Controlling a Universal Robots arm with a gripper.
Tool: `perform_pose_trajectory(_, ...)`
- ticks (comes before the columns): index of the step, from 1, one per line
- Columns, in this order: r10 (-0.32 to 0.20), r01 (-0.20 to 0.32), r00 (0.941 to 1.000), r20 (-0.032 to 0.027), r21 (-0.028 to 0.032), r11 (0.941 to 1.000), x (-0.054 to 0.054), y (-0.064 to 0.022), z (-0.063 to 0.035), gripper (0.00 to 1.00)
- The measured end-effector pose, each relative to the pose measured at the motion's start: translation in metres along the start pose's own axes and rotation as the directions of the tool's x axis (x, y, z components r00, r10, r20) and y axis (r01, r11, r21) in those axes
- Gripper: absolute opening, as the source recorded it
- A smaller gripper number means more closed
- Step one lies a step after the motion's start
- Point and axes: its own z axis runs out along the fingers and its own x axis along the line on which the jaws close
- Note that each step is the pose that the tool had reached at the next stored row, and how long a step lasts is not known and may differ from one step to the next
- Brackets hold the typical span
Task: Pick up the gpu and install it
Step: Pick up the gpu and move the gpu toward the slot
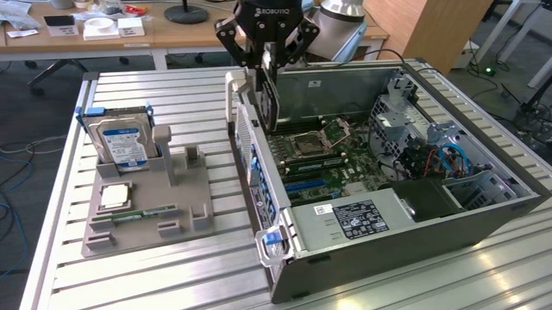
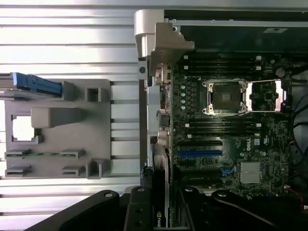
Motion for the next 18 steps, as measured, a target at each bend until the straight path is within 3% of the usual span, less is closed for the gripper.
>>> perform_pose_trajectory(18,0.000,0.000,1.0000,0.0000,0.0000,1.0000,-0.055,0.0025,0.0014,0.26)
